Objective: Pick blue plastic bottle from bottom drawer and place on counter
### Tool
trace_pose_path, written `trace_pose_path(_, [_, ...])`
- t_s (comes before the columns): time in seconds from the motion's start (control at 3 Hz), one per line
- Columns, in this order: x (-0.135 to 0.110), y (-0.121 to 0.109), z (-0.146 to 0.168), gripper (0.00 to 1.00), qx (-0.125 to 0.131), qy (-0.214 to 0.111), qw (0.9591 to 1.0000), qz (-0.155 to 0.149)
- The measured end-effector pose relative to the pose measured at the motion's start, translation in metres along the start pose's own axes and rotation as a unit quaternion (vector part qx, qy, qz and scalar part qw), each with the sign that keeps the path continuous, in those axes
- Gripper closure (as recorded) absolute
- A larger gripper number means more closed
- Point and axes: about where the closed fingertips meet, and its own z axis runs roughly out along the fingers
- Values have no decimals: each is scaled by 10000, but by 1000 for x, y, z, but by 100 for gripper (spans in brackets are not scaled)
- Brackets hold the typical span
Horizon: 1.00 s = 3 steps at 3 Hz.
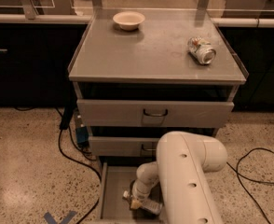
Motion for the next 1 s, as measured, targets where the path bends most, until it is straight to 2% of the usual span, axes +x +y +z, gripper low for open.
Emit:
trace_pose_path(0.33, [-31, -2, -61, 100, 402, 111, 9991, -115])
trace_pose_path(0.67, [-59, 14, -115, 100, 629, 286, 9974, -228])
trace_pose_path(1.0, [-74, 52, -171, 100, 725, 540, 9952, -373])
